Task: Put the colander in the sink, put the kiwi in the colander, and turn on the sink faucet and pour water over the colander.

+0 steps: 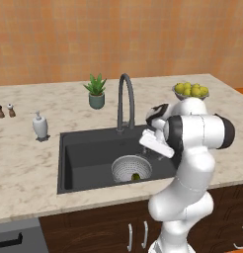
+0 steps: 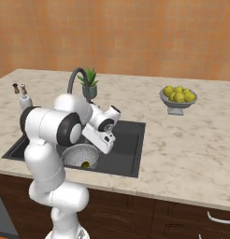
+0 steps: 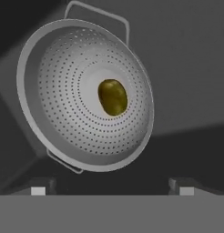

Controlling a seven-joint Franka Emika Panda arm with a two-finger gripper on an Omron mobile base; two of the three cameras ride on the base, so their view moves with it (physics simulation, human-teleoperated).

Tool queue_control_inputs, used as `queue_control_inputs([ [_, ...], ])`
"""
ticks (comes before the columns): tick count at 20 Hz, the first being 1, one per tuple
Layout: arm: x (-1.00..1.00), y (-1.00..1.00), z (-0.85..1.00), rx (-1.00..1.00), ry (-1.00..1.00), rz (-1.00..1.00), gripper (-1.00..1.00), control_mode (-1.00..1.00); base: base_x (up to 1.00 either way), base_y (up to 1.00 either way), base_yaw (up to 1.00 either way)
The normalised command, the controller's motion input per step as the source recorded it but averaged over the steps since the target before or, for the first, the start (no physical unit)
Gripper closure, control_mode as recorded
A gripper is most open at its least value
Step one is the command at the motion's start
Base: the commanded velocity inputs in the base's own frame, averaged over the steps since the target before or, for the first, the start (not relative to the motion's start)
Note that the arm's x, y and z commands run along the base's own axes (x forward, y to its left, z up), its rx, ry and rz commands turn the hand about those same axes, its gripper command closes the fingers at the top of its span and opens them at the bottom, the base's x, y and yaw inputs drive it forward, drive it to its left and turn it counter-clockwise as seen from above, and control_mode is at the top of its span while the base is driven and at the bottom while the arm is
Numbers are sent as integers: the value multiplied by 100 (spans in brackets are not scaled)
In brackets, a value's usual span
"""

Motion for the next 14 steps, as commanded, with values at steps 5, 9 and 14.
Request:
queue_control_inputs([
  [5,-43,-15,55,-4,-12,17,-100,-100,0,0,0],
  [9,-44,-6,48,-16,-31,28,-100,-100,0,0,0],
  [14,-43,-3,41,-21,-44,36,-100,-100,0,0,0],
])
